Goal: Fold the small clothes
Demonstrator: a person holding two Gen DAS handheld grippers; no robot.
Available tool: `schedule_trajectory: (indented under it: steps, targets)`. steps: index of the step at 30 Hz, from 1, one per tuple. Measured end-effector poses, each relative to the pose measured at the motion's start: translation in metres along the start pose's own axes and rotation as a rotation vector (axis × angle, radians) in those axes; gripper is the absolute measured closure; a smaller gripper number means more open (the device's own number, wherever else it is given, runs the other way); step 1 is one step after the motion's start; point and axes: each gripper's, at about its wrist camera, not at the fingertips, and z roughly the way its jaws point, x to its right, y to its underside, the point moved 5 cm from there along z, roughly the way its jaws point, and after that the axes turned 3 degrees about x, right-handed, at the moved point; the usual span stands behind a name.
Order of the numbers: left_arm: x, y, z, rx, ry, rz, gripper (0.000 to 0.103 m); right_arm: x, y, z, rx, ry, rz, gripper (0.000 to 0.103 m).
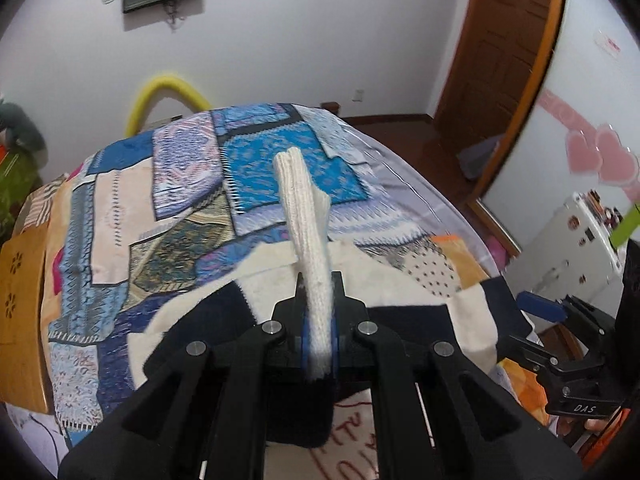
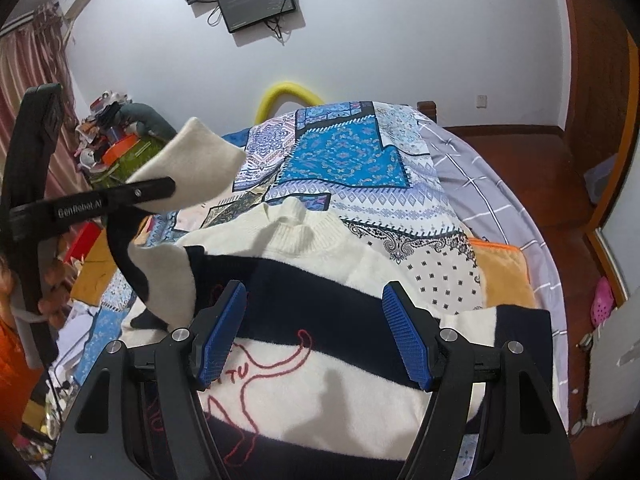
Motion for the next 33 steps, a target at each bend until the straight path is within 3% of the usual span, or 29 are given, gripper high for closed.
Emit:
schedule_trajectory:
  steps: [6,13,15,20,33]
  targets:
    - [0.026,0.01,0.009,-0.055,0.049,0.037,0.096,0.011,0.001,-0.003,0.008,-0.001,0.034,0.036]
    - [0.028,0.021,0.014,-0.092,0.006,0.076,0.077,0.014,0.002,-0.004,-0.004,-0.006,0.042,0.036]
    - [0.02,0.022,0.012,-0.099,0.009,0.054,0.074,0.013,0.003,-0.002,-0.012,-0.011,0.041,0.036]
    - [-0.008,0.024,-0.003,-0.064,-0.026,0.026,0.051,0.01,0.005,0.013,-0.054,-0.018,0.038,0.036]
    - [-0.13,0.068,-0.025,-0.092,-0.22,-0.065,0.036,-0.003,0.009,0.082,-0.219,-0.023,-0.004,0.036]
